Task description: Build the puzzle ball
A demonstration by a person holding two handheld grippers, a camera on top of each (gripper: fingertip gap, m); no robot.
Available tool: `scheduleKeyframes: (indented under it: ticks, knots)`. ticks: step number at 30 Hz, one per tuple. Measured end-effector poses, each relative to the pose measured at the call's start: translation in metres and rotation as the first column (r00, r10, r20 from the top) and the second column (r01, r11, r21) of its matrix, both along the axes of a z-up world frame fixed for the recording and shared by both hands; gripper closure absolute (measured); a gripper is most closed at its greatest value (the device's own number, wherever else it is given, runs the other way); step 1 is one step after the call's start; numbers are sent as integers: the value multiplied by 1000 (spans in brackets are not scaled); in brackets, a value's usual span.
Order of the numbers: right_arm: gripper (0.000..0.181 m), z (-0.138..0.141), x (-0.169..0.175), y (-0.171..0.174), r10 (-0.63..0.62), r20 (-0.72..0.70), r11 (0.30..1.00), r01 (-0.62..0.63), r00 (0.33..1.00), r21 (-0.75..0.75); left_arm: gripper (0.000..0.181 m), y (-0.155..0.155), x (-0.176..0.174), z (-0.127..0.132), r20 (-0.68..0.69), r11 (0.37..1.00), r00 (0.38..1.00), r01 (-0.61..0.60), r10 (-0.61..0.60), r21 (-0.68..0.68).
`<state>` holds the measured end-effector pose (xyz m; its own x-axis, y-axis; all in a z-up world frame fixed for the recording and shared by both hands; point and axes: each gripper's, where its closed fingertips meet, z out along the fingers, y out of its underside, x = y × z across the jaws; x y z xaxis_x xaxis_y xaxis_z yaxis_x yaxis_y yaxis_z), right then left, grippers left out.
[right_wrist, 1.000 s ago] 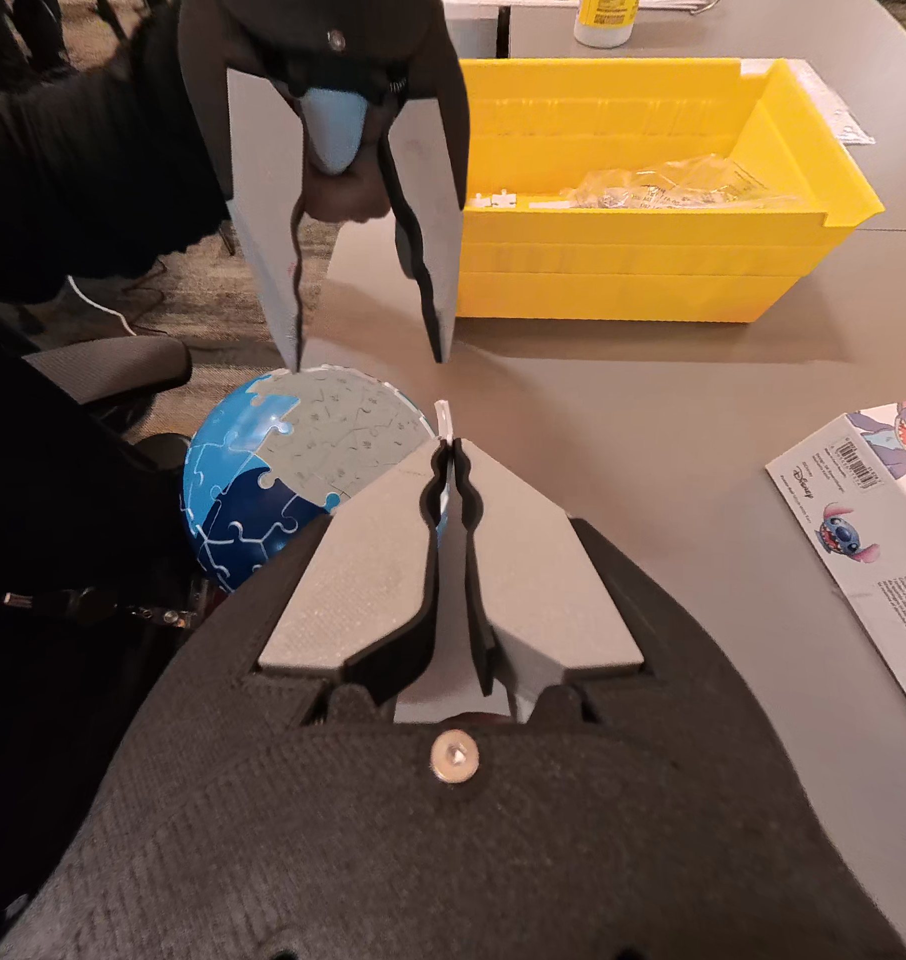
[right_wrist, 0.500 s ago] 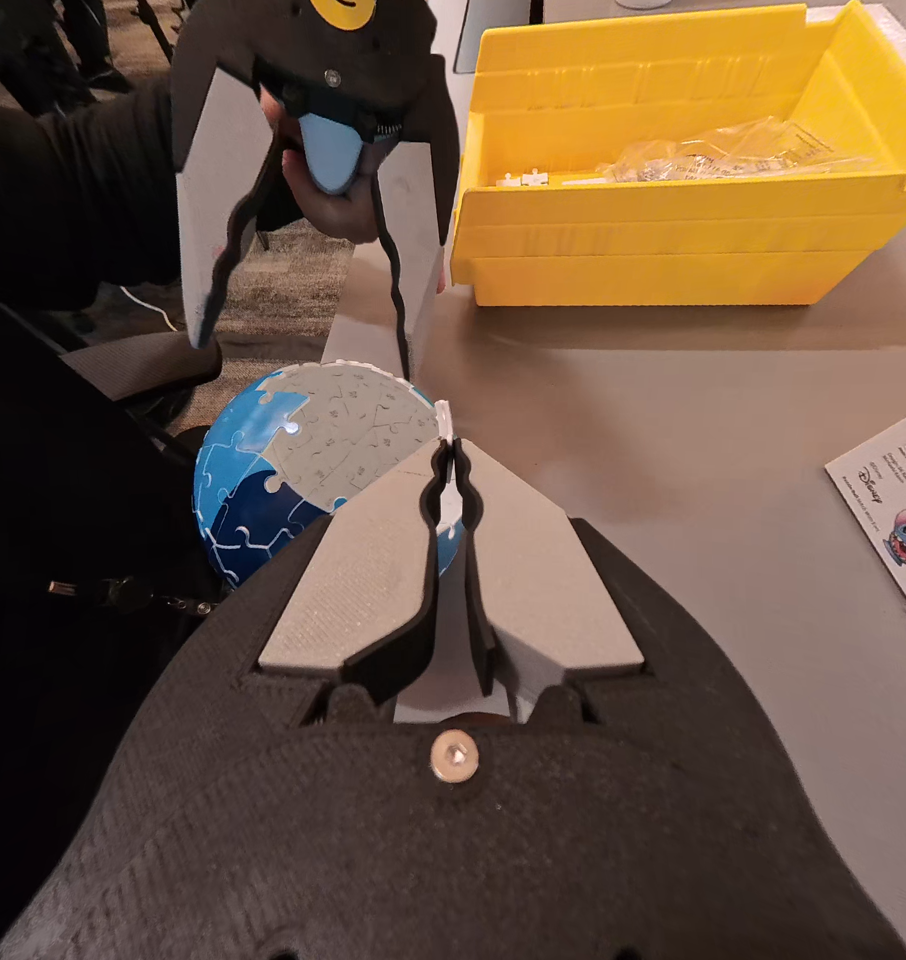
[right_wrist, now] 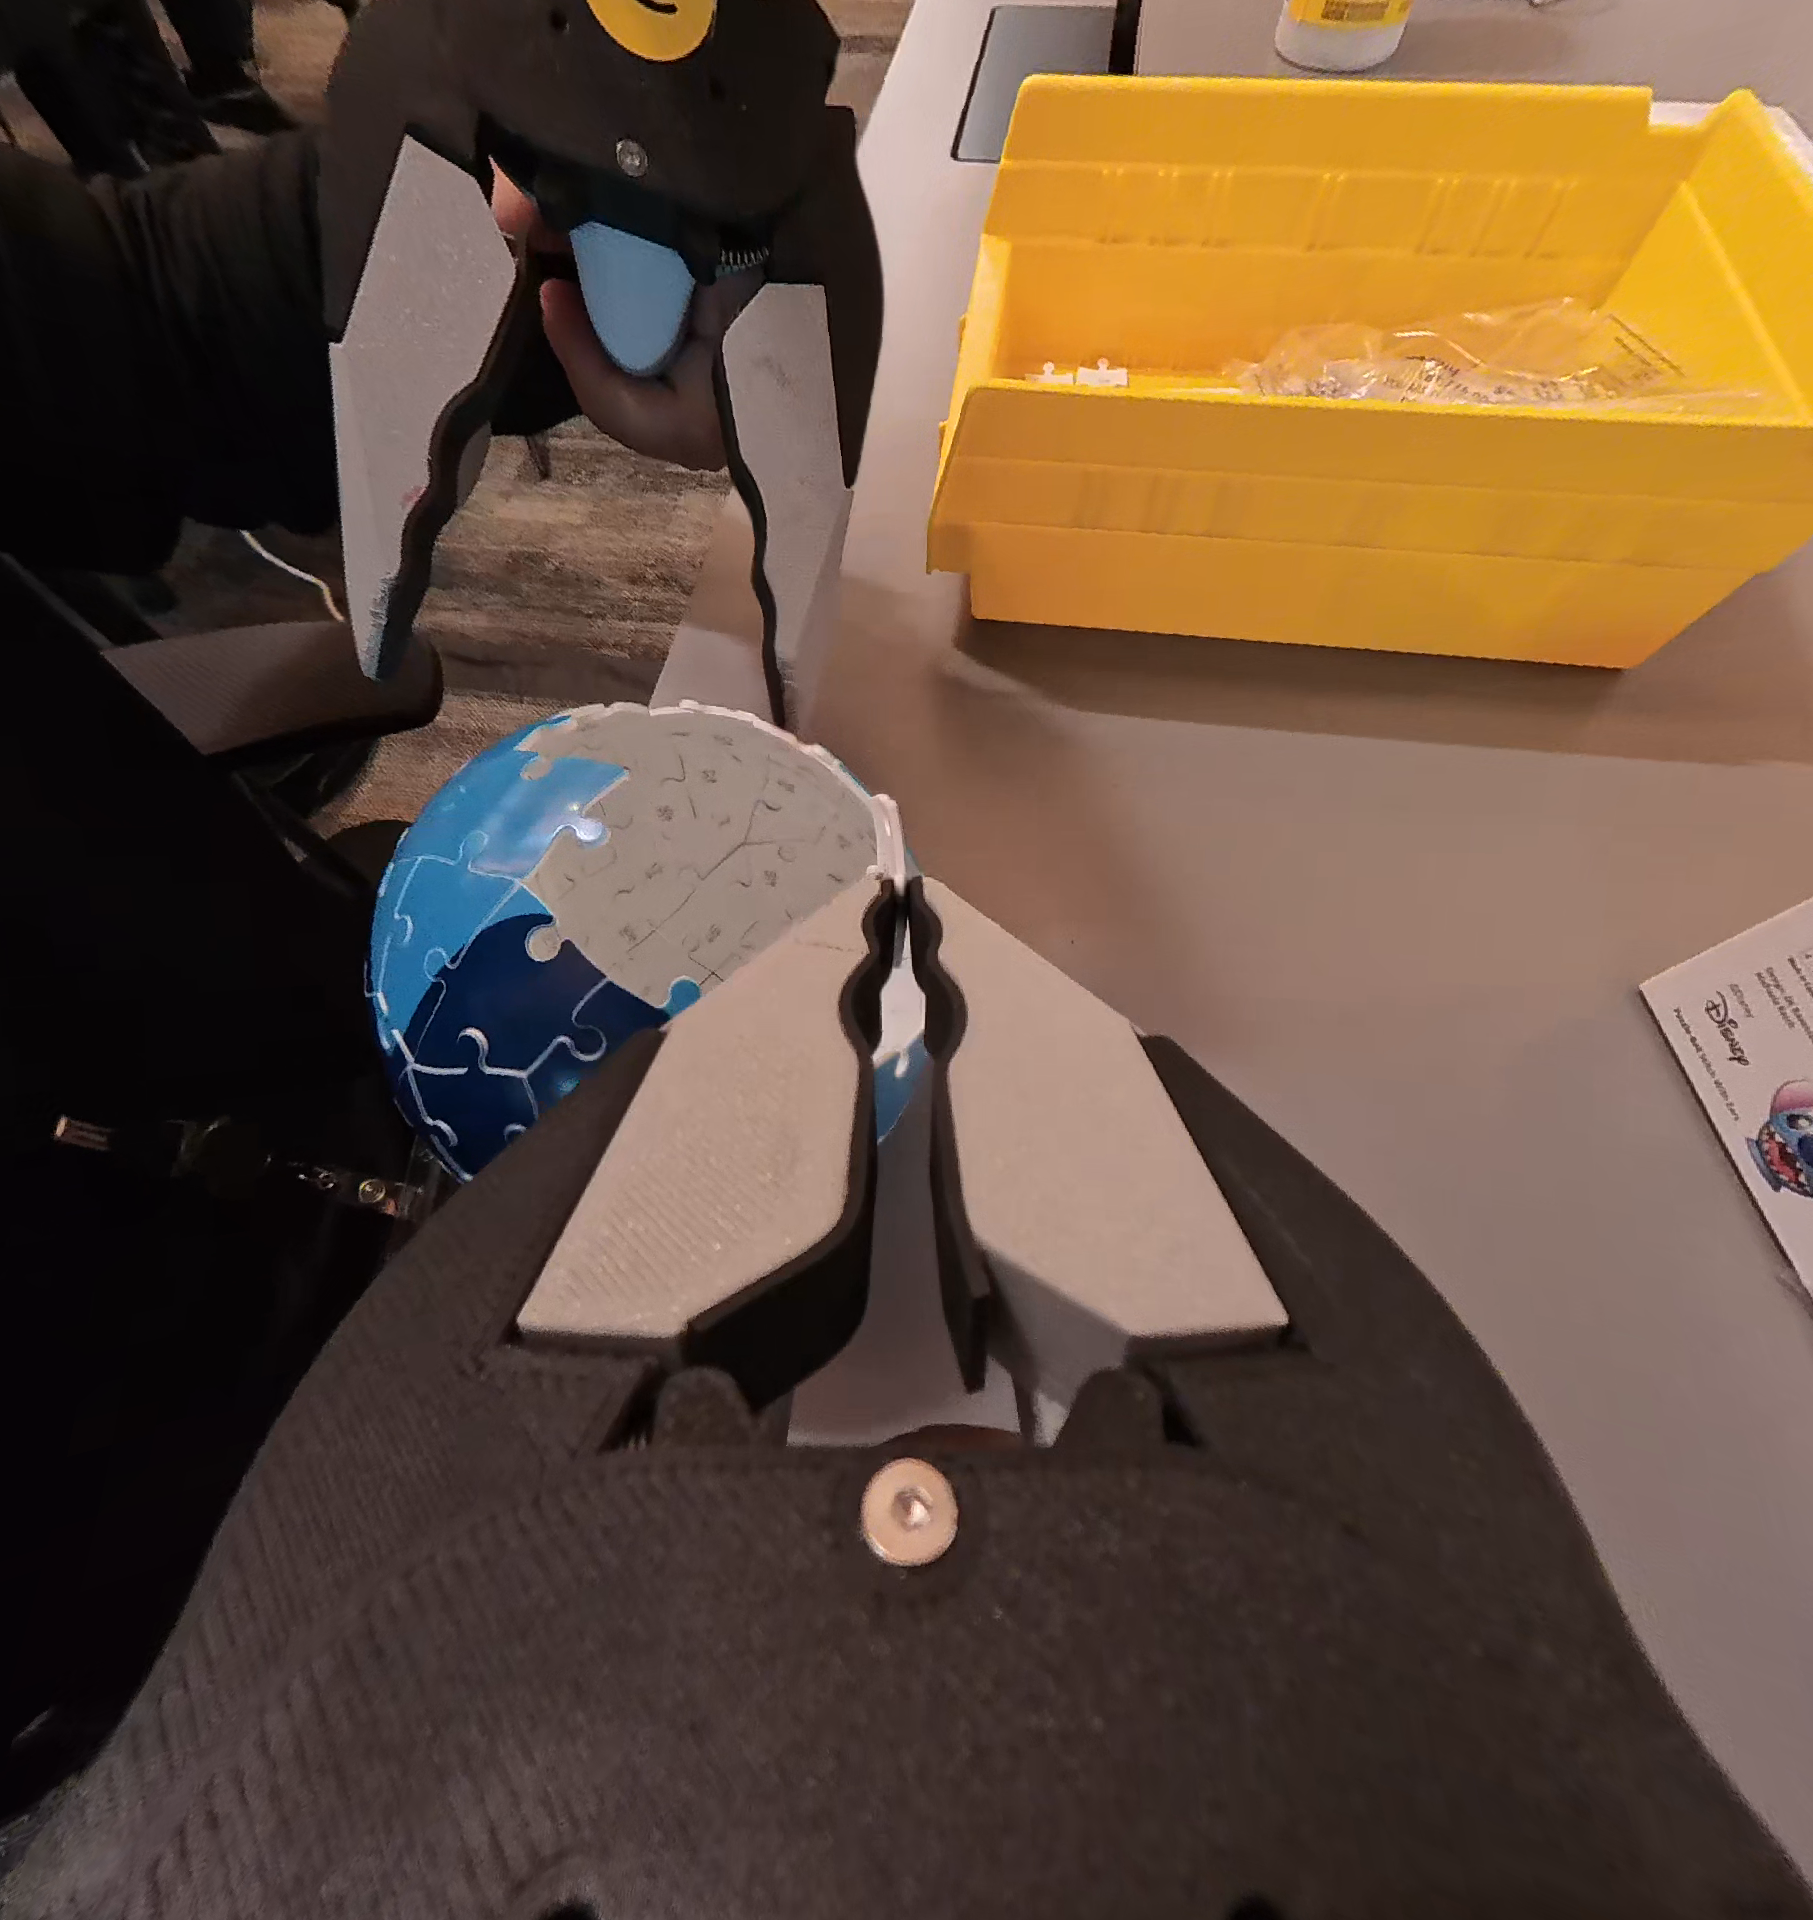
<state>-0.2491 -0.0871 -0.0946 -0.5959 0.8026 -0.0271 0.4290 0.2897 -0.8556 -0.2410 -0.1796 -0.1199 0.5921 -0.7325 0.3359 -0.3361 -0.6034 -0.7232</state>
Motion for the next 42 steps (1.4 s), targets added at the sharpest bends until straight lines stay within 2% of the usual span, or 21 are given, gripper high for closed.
scheduleKeyframes:
  ticks: [6,9,11,15,21,25,32,42]
  knots:
    - [181,-2,4,0,40,-8,999,-40,999,-2,100,-3,-3,-2,-36,1000,999,-5,5,8]
    - [181,-6,2,2,41,-15,999,-41,999,13,101,15,-16,13,0,993,995,-103,103,52]
    - [181,-6,2,1,50,-17,999,-50,999,1,110,37,-31,29,44,967,971,-237,233,96]
    - [181,-10,1,2,51,-18,999,-51,999,12,116,71,-54,38,7,906,916,-397,401,144]
    - [181,-16,-1,1,53,-12,998,-53,999,17,117,88,-35,34,-149,926,921,-334,360,175]
    - [181,-18,-1,1,53,-12,999,-53,999,11,118,91,-23,32,-178,947,934,-287,310,146]
    - [181,-19,0,2,75,-21,997,-74,997,36,131,89,-20,20,-275,965,926,-236,258,112]
    - [181,-14,-3,3,192,-43,980,-190,980,51,134,86,-19,22,-270,969,931,-228,244,91]
